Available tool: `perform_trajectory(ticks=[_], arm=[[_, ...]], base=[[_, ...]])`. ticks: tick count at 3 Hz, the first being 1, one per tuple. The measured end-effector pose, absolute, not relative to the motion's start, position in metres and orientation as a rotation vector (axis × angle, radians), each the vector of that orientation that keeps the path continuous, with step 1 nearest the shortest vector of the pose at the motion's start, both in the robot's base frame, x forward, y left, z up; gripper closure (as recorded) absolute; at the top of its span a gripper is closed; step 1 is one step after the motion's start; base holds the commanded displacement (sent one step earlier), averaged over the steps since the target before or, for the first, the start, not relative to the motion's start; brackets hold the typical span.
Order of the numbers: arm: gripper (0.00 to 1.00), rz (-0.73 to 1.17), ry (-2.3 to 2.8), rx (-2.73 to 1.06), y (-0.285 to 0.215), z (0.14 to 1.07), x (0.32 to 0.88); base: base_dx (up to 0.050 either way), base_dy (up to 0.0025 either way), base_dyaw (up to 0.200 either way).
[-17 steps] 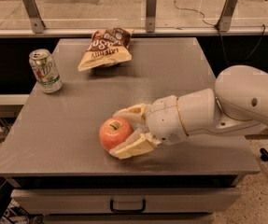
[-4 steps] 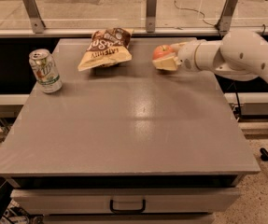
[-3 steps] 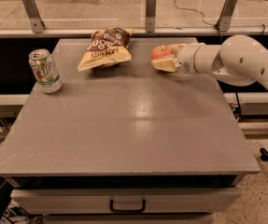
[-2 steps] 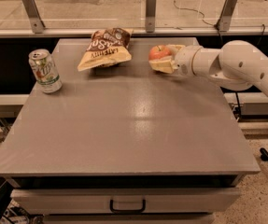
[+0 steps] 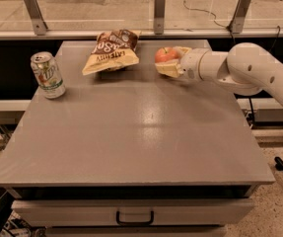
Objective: Move apple near brown chip bag
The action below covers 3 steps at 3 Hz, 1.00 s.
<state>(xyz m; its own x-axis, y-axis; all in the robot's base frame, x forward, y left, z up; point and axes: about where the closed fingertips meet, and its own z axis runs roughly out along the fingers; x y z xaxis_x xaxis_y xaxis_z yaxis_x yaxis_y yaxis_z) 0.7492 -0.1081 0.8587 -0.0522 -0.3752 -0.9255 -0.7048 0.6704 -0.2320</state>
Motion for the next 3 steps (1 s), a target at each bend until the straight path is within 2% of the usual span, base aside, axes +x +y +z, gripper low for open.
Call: perform_trajectory(ticks=[2, 3], arm=[[0.13, 0.344, 1.664, -0.895, -0.1025, 0.8575, 0.7494], [0.0, 0.348, 1.663, -0.898, -0.0997, 0.8568, 0.7495]], base=[[0.0, 0.0, 0.0], [0.0, 0.0, 0.0]])
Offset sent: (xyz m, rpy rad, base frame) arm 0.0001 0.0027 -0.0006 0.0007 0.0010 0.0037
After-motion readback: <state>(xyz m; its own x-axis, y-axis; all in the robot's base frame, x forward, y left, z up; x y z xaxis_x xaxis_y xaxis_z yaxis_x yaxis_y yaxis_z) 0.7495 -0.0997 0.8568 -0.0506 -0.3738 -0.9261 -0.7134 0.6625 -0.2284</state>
